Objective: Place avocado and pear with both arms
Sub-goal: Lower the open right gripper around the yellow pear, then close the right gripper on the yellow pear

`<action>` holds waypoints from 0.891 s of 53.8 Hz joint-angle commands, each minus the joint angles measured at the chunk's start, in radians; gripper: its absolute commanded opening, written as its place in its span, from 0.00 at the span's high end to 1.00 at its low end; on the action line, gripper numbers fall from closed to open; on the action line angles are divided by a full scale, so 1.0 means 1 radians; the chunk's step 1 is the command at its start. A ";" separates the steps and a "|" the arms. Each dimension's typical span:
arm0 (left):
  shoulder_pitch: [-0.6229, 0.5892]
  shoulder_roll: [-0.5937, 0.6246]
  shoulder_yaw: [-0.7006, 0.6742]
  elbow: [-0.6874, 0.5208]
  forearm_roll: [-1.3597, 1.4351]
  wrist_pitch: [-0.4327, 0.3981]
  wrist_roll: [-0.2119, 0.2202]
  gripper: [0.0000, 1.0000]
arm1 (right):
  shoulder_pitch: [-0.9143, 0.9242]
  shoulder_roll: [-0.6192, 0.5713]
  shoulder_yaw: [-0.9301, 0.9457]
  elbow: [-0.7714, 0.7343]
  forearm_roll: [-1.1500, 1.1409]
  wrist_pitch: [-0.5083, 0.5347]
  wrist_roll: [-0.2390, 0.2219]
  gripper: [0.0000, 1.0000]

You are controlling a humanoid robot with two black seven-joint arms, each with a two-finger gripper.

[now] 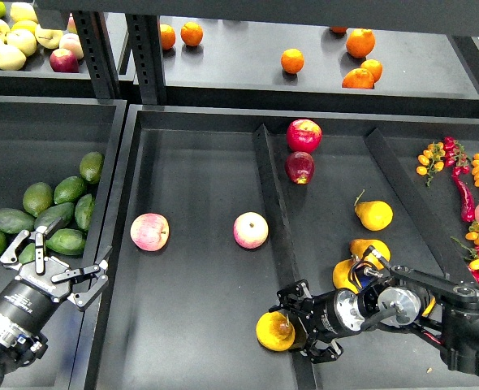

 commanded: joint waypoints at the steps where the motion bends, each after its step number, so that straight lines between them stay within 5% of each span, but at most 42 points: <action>1: 0.001 0.000 -0.001 0.007 0.000 0.000 0.000 0.01 | -0.014 0.015 0.003 -0.016 -0.001 -0.005 0.000 0.28; 22: 0.002 0.000 -0.001 0.012 0.000 0.000 0.000 0.01 | -0.025 0.039 0.006 -0.024 -0.001 -0.094 0.000 0.43; 48: 0.002 0.000 0.005 0.015 0.000 0.000 0.000 0.01 | -0.053 0.045 0.064 -0.049 0.017 0.050 0.000 0.81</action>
